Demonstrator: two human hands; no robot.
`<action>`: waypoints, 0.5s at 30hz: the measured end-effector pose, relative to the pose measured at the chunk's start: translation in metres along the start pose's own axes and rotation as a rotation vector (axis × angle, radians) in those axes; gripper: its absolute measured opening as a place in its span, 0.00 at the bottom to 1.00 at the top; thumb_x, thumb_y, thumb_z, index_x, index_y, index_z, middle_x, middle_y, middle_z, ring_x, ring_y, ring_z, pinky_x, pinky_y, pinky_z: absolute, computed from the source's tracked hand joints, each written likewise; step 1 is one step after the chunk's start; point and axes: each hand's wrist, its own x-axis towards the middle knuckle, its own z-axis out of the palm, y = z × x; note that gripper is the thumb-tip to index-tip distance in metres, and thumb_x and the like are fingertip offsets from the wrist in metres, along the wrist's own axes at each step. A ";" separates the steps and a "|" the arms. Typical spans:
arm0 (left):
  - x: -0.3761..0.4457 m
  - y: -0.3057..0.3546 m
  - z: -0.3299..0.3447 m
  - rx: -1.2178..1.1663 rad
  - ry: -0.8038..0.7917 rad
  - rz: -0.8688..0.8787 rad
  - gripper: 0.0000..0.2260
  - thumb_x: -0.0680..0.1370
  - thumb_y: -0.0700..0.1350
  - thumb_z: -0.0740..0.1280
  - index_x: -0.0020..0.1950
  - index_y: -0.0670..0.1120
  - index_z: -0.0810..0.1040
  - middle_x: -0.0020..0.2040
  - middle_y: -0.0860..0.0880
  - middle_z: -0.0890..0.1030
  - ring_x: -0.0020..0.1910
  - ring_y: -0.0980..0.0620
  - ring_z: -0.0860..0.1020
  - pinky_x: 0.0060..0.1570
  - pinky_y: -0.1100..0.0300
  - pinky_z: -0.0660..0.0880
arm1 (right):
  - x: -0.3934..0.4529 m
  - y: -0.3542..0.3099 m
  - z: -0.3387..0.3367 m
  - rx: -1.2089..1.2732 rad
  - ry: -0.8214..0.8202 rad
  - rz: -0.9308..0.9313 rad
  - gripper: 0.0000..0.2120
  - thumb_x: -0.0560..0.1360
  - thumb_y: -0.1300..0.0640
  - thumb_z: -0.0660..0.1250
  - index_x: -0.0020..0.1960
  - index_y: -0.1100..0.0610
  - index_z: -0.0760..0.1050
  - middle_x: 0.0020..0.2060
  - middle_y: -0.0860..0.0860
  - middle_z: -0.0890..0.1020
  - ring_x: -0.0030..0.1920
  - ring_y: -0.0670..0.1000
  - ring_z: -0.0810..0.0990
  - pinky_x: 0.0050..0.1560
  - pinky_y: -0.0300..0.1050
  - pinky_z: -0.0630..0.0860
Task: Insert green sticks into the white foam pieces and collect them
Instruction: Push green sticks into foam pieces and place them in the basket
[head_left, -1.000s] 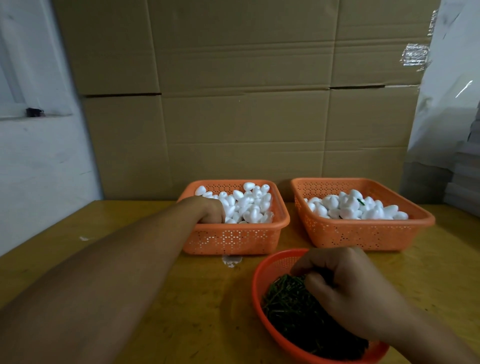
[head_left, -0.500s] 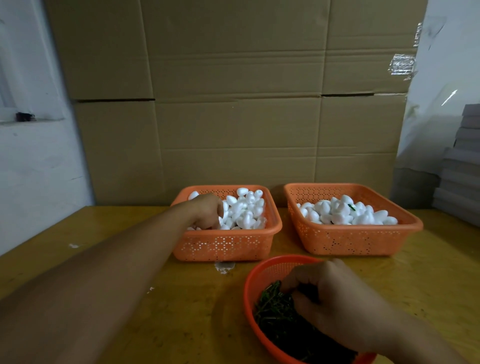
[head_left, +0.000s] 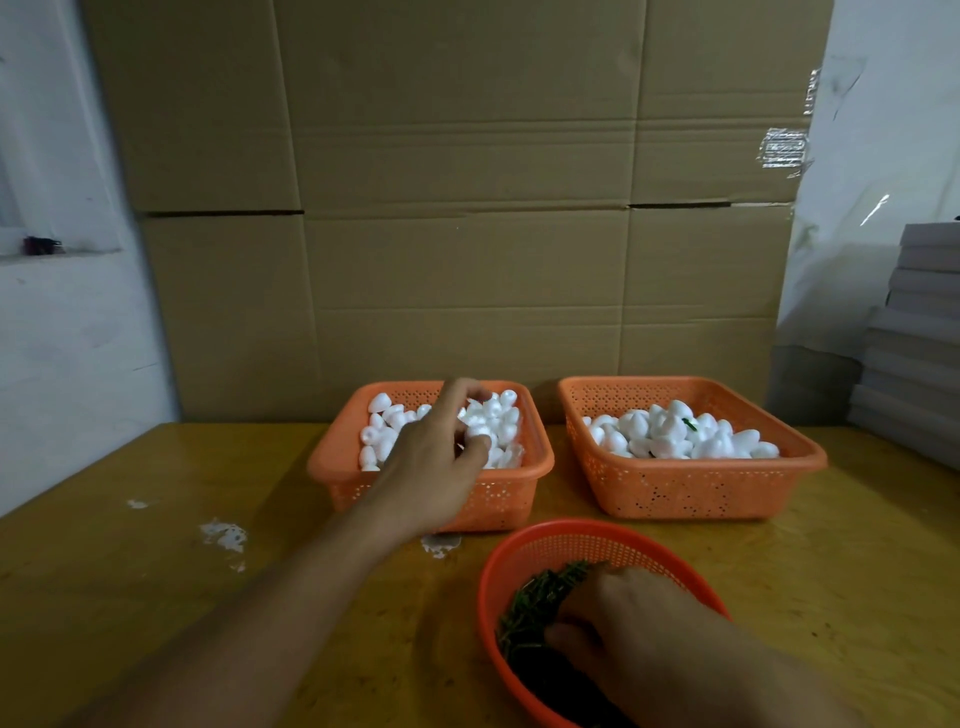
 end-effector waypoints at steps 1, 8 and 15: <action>-0.007 0.003 0.002 -0.006 -0.021 0.017 0.13 0.83 0.44 0.61 0.60 0.62 0.69 0.35 0.46 0.79 0.36 0.44 0.79 0.40 0.44 0.76 | 0.000 -0.002 -0.001 0.000 -0.036 0.001 0.18 0.78 0.39 0.63 0.53 0.52 0.80 0.51 0.48 0.81 0.51 0.49 0.80 0.55 0.48 0.77; -0.045 0.007 0.013 -0.115 -0.064 0.075 0.08 0.84 0.46 0.62 0.56 0.60 0.76 0.43 0.67 0.79 0.43 0.64 0.79 0.40 0.69 0.73 | 0.000 -0.009 -0.006 -0.084 -0.102 0.012 0.17 0.76 0.44 0.68 0.61 0.50 0.80 0.55 0.48 0.82 0.56 0.50 0.81 0.59 0.50 0.79; -0.066 0.011 0.021 -0.229 -0.139 0.059 0.17 0.78 0.41 0.70 0.59 0.62 0.75 0.50 0.57 0.81 0.51 0.56 0.81 0.51 0.53 0.80 | -0.001 -0.007 -0.005 -0.117 -0.033 -0.004 0.12 0.78 0.49 0.66 0.60 0.48 0.81 0.55 0.48 0.83 0.55 0.50 0.81 0.55 0.46 0.78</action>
